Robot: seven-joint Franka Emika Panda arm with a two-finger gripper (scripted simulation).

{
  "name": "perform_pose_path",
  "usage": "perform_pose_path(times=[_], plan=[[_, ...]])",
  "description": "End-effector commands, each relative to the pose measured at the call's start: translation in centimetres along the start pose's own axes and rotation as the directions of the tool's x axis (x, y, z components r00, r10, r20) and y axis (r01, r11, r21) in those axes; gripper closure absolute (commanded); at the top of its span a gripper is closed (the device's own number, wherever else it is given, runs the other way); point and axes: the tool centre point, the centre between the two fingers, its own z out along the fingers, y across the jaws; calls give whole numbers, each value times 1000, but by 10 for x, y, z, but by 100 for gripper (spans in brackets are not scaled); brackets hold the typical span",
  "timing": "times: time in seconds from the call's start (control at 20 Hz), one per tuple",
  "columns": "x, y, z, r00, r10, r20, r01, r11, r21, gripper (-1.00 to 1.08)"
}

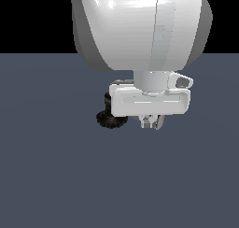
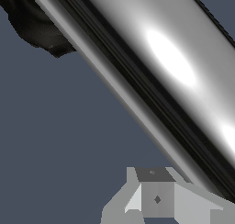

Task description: Turn on the faucet by rotating a designated handle.

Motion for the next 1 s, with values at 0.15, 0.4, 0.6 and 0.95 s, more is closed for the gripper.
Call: perform_pose_path(times=[0.15, 0.4, 0.6, 0.95], plan=[[20, 15, 1, 1000, -2, -5, 2, 1000, -2, 108], [33, 28, 1, 1000, 0, -4, 0, 1000, -2, 108], [44, 39, 2, 1000, 2, -3, -2, 1000, -2, 108], [62, 57, 2, 1000, 5, -2, -5, 1000, -2, 108]])
